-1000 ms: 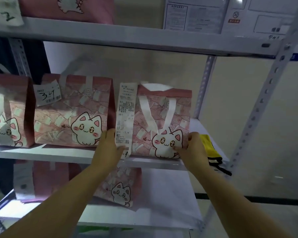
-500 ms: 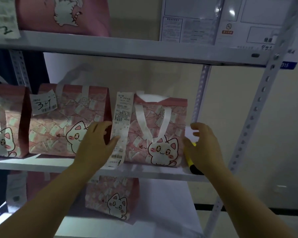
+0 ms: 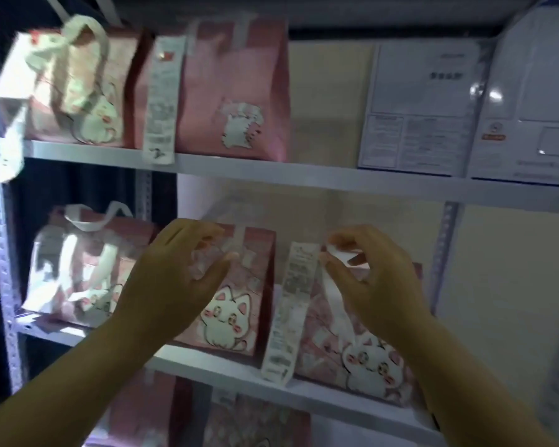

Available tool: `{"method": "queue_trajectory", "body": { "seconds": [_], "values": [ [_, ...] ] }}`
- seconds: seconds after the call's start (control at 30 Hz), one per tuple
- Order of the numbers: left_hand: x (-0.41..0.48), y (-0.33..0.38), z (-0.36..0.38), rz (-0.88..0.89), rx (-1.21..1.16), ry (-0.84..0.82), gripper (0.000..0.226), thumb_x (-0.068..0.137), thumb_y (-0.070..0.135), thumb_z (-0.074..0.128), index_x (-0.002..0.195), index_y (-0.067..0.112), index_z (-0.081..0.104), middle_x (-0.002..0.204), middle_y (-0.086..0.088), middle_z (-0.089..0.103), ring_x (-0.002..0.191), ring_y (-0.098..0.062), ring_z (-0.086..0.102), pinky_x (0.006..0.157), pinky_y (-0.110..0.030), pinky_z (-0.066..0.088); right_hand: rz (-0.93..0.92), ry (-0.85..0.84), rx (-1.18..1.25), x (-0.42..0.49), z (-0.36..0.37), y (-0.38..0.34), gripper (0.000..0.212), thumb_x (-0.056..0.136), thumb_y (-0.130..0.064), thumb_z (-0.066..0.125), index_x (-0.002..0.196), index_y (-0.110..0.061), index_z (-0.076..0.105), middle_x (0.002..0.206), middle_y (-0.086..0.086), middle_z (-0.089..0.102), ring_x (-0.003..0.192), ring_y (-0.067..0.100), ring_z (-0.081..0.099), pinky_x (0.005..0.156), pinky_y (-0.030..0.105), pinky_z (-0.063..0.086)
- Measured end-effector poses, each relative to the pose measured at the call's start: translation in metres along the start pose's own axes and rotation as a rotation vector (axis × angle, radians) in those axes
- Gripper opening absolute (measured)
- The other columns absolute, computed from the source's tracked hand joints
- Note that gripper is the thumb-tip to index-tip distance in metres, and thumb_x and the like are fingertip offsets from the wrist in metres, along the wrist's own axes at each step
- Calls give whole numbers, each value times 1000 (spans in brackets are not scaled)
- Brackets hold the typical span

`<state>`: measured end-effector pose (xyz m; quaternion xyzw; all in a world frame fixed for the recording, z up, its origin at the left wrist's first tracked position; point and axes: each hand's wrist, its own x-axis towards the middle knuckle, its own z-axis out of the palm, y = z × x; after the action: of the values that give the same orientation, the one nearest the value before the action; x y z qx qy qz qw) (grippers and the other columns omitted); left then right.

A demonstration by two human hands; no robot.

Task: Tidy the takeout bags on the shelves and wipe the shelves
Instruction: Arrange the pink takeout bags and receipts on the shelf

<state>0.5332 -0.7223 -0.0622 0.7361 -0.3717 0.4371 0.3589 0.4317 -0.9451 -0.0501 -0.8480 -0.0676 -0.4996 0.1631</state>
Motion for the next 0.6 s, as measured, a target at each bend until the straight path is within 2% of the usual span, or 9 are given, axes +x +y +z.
{"method": "queue_trajectory", "body": {
  "seconds": [0.1,0.17,0.23,0.37,0.47,0.6],
  "values": [
    [13,-22,-34,23,47,53,38,80,39,65,103,9,61,90,4,55,73,-14,57,63,-16,44,-96,-11,26,28,16,-28,28,83,-33,62,102,-13,65,92,-8,60,78,4,53,69,15,43],
    [22,-42,-57,18,60,86,41,80,41,63,103,8,61,92,0,59,74,-17,59,64,-24,50,-142,-24,39,47,27,-46,30,82,-36,59,102,-15,64,91,-14,56,75,-2,48,68,11,39],
    [31,-64,-79,19,79,110,40,77,40,62,103,9,61,92,0,61,75,-18,61,63,-28,52,-194,-54,39,67,39,-66,29,82,-36,58,101,-16,64,91,-14,56,78,-1,50,70,17,43],
    [51,-116,-120,61,173,113,37,77,40,61,100,11,62,89,3,60,74,-16,61,60,-15,46,-276,-44,24,105,68,-107,24,83,-35,60,98,-18,65,92,-7,64,82,11,59,69,33,51],
    [67,-161,-146,53,160,108,40,76,45,57,101,15,62,91,5,59,76,-13,61,61,-17,46,-285,-34,37,131,94,-138,22,84,-37,61,100,-22,63,92,-13,60,83,7,58,70,30,52],
    [84,-225,-173,36,158,130,31,77,41,62,99,19,61,88,5,60,76,-12,61,63,-30,52,-285,3,18,162,137,-177,17,83,-32,66,96,-21,63,91,-11,62,79,8,60,67,28,51]
  ]
}}
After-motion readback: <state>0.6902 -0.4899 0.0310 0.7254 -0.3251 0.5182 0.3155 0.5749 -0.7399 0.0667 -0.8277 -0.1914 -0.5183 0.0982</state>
